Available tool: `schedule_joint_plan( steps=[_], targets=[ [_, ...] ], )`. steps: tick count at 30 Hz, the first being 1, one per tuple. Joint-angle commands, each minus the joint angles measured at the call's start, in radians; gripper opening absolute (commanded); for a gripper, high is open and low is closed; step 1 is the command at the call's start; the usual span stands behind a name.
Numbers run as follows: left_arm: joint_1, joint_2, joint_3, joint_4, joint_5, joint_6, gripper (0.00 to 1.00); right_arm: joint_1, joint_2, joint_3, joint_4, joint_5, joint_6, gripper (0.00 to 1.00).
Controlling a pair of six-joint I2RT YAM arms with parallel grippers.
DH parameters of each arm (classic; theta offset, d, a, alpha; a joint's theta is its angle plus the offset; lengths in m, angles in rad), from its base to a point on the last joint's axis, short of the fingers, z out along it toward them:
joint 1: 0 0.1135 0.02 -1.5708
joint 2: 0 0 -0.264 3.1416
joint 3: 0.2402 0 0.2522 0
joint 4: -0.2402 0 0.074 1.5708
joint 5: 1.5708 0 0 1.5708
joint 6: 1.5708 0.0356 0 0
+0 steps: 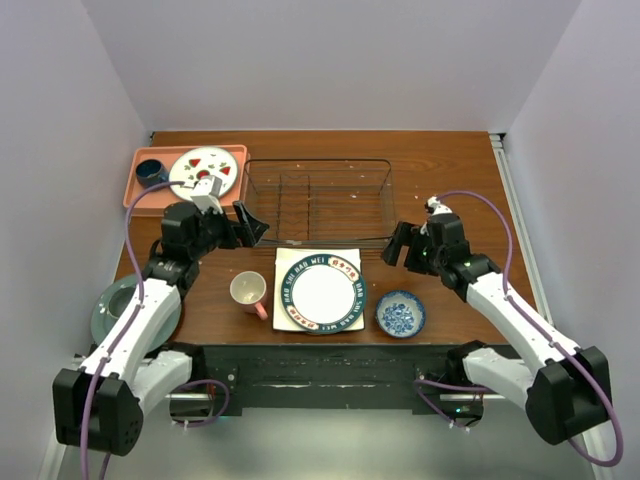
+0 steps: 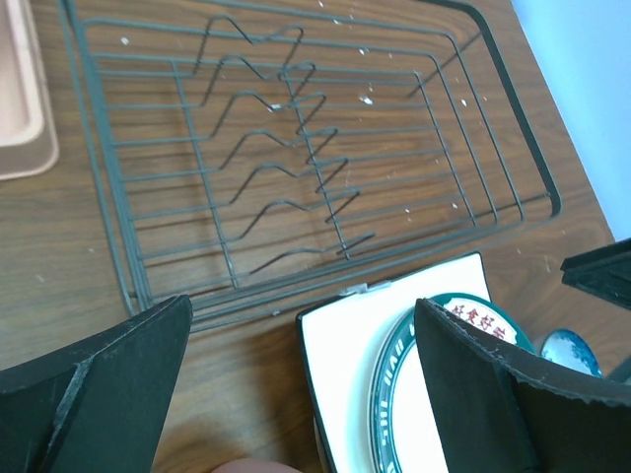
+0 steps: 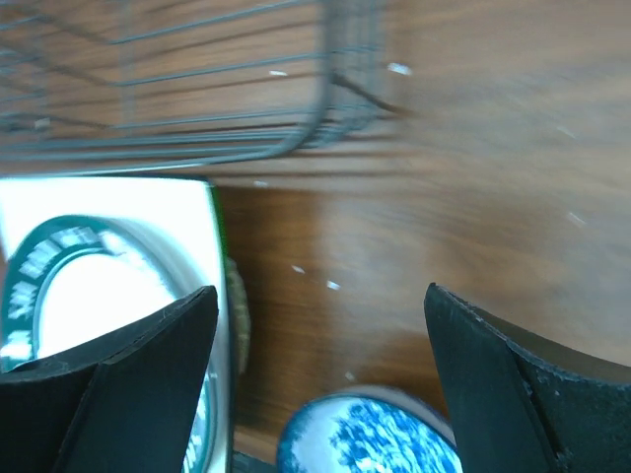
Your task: Load the mixed dishes into the dish rack
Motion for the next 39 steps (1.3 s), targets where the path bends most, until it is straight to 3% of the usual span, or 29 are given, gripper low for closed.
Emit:
schedule_joint_plan(
  steps=[1, 7, 14, 20, 25, 31, 35, 38, 39],
  targets=[
    [0.001, 0.012, -0.006, 0.045, 0.098, -0.044, 1.0, -0.003, -0.001, 0.093, -0.312, 0.265, 0.107, 0.89],
    [-0.046, 0.035, 0.002, 0.101, 0.16, -0.05, 1.0, -0.001, 0.003, 0.096, -0.406, 0.24, 0.15, 0.89],
    [-0.155, 0.067, 0.025, 0.101, 0.118, -0.021, 1.0, -0.003, -0.03, 0.054, -0.514, 0.131, 0.158, 0.86],
    [-0.174, 0.09, 0.02, 0.127, 0.12, -0.039, 1.0, -0.001, -0.099, 0.029, -0.571, 0.119, 0.172, 0.83],
    [-0.177, 0.09, 0.019, 0.141, 0.121, -0.042, 1.0, -0.001, -0.07, -0.002, -0.542, 0.039, 0.178, 0.77],
    [-0.177, 0.092, 0.023, 0.141, 0.127, -0.034, 1.0, -0.001, -0.004, -0.026, -0.496, 0.048, 0.186, 0.7],
    [-0.177, 0.107, 0.037, 0.141, 0.14, -0.024, 1.0, -0.003, 0.008, -0.049, -0.465, 0.053, 0.192, 0.59],
    [-0.177, 0.122, 0.048, 0.144, 0.16, -0.022, 1.0, -0.001, 0.017, -0.06, -0.449, 0.06, 0.19, 0.42],
    [-0.178, 0.125, 0.049, 0.148, 0.167, -0.022, 1.0, -0.003, 0.02, -0.06, -0.449, 0.062, 0.187, 0.31]
  ],
)
